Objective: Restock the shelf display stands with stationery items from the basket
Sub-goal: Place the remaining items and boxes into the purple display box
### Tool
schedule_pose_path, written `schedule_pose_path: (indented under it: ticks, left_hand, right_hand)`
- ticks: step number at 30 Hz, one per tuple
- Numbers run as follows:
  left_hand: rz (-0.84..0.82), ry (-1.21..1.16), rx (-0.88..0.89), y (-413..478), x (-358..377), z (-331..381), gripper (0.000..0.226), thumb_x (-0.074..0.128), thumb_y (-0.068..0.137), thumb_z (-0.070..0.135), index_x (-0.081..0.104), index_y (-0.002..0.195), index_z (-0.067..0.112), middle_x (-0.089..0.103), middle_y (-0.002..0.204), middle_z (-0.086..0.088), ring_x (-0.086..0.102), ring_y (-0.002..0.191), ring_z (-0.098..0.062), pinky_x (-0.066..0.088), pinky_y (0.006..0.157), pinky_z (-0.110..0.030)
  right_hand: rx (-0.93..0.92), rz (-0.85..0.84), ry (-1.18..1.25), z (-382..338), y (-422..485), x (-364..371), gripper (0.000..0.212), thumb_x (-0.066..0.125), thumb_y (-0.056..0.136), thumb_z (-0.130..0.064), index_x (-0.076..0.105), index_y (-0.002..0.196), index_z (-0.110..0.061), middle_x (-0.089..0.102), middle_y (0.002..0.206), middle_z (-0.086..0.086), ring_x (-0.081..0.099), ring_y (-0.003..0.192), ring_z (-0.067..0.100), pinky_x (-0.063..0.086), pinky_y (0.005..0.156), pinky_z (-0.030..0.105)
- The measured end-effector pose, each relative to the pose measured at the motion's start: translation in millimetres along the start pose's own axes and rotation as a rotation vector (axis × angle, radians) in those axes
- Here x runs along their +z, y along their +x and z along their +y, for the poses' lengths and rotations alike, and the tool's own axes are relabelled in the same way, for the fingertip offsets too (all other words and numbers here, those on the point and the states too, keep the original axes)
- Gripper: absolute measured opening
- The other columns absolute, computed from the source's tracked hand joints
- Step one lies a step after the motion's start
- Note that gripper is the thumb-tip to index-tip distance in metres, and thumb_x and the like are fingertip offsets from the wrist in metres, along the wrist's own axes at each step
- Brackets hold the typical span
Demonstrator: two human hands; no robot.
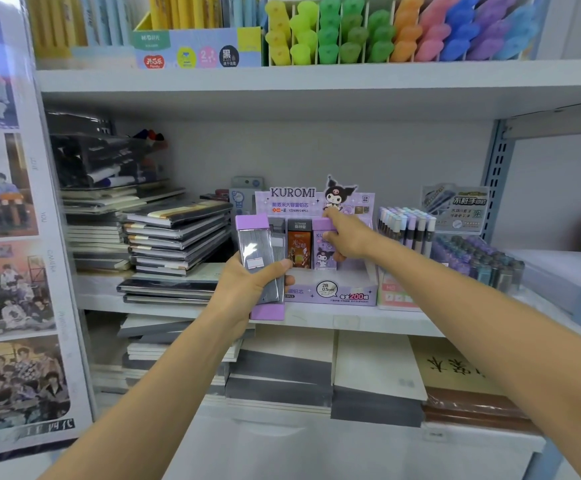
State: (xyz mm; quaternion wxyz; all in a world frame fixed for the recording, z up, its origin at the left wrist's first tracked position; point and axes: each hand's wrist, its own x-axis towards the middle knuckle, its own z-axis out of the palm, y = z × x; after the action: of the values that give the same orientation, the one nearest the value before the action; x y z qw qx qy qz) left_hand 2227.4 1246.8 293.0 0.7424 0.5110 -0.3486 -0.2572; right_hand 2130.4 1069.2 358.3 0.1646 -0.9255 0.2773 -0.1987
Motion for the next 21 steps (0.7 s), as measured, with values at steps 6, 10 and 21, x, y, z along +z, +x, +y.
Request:
schedule_pose_path:
  ticks: [6, 10, 21]
  left_hand:
    - [-0.007, -0.002, -0.007, -1, 0, -1, 0.037, 0.076, 0.08, 0.008, 0.062, 0.114, 0.004, 0.075, 0.088, -0.009, 0.073, 0.076, -0.022, 0.057, 0.061, -0.028]
    - [-0.026, 0.005, -0.033, -7, 0, 2, 0.035, 0.077, 0.079, 0.008, 0.063, 0.111, 0.005, 0.075, 0.082, -0.009, 0.071, 0.069, -0.02, 0.057, 0.06, -0.028]
    - [-0.074, 0.115, -0.08, -26, 14, 7, 0.032, 0.079, 0.076, 0.007, 0.061, 0.102, 0.008, 0.07, 0.069, -0.008, 0.065, 0.057, -0.018, 0.054, 0.055, -0.027]
  right_hand:
    - [-0.094, 0.311, -0.042, 5, -1, 15, 0.017, 0.054, 0.096, -0.01, 0.044, 0.109, -0.013, 0.051, 0.098, 0.008, 0.054, 0.082, 0.024, 0.046, 0.069, 0.033]
    - [-0.115, 0.461, -0.094, 7, 1, 17, 0.016, 0.063, 0.091, -0.008, 0.058, 0.107, -0.008, 0.044, 0.105, 0.004, 0.051, 0.091, 0.022, 0.044, 0.079, 0.032]
    - [-0.222, 0.189, 0.546, -30, -46, -1, 0.028, 0.057, 0.094, -0.042, 0.067, 0.105, -0.019, 0.063, 0.095, -0.008, 0.053, 0.067, -0.005, 0.043, 0.064, 0.018]
